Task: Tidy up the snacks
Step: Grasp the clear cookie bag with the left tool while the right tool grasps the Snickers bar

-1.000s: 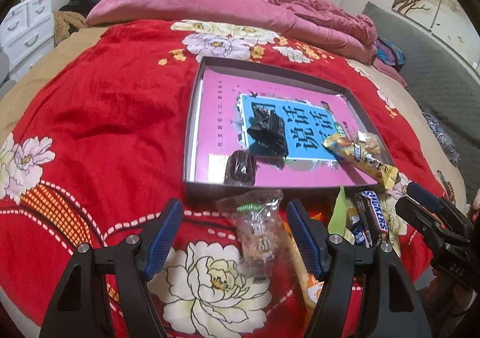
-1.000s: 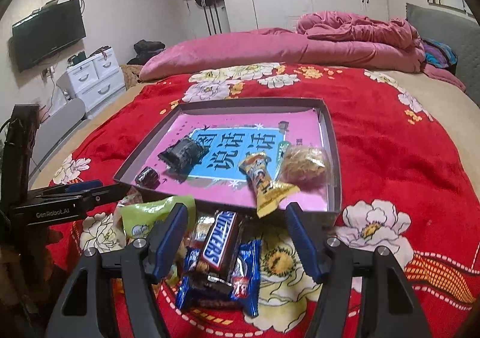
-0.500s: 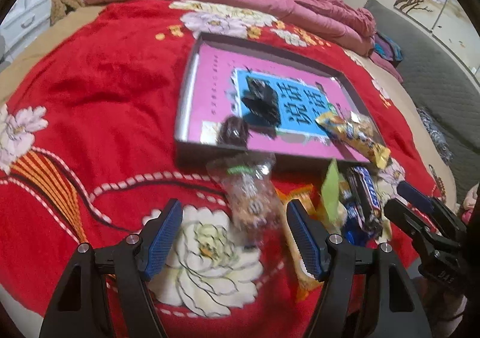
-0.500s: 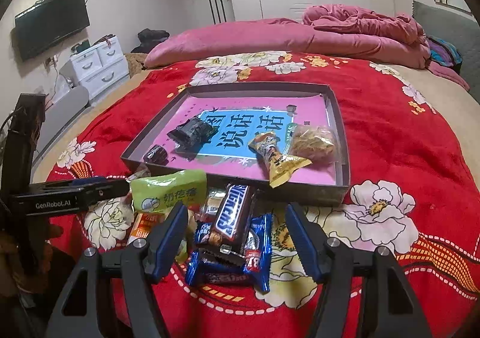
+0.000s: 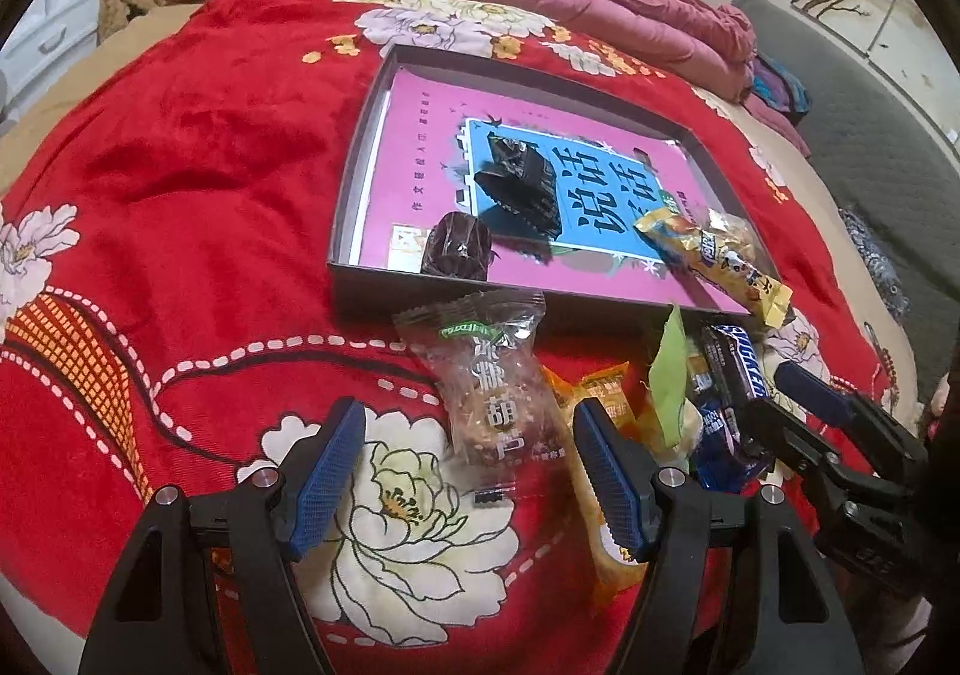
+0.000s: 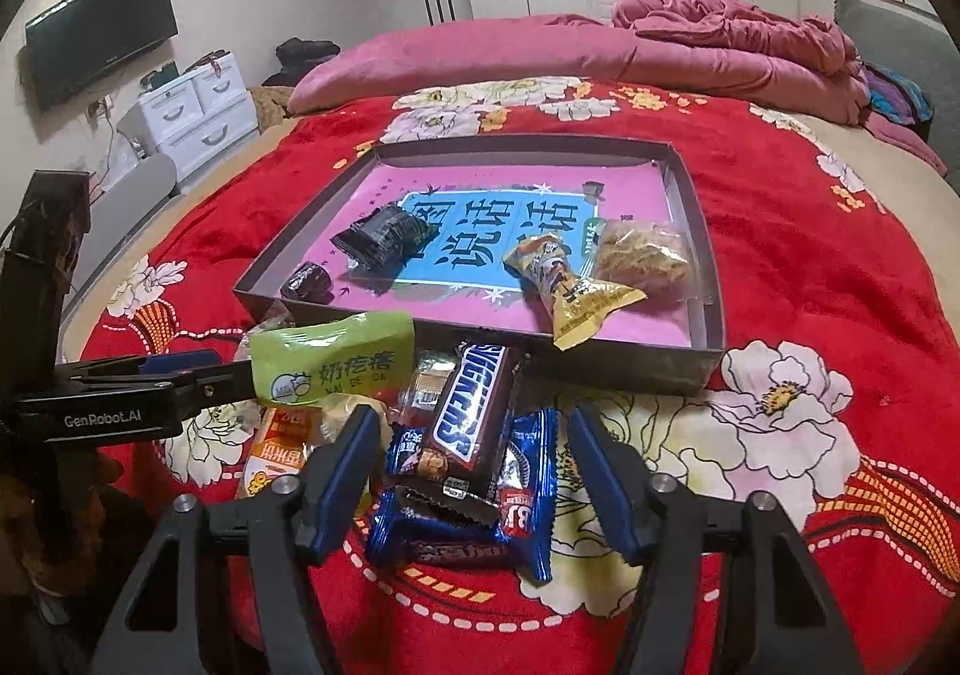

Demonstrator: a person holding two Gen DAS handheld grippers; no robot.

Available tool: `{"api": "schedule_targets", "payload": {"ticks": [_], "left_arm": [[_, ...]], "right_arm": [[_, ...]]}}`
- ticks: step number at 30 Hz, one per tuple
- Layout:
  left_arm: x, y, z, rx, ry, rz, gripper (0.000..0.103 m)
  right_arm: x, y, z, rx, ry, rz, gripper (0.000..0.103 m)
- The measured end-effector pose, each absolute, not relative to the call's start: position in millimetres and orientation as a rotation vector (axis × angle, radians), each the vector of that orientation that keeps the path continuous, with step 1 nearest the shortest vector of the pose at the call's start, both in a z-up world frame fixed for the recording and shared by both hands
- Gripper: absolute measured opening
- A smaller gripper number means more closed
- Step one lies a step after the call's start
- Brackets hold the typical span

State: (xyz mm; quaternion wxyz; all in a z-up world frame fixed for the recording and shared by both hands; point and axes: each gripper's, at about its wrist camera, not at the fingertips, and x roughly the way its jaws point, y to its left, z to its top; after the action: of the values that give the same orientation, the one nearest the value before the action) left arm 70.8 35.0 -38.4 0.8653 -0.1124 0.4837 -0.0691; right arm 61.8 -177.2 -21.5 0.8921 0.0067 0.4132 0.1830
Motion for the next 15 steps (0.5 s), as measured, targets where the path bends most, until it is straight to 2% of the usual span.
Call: {"api": "schedule_targets", "payload": {"ticks": [6, 15], "left_arm": [[73.1, 38.9, -40.2, -0.268, 1.015, -0.147, 0.073], [76.8, 38.6, -45.0, -0.293, 1.037, -0.166, 0.061]], "right_arm": [[68.3, -168.8, -30.6, -0.017, 0.887, 0.392, 0.047], [76.7, -171.0, -37.0, -0.021, 0.901, 0.375, 0.036]]}}
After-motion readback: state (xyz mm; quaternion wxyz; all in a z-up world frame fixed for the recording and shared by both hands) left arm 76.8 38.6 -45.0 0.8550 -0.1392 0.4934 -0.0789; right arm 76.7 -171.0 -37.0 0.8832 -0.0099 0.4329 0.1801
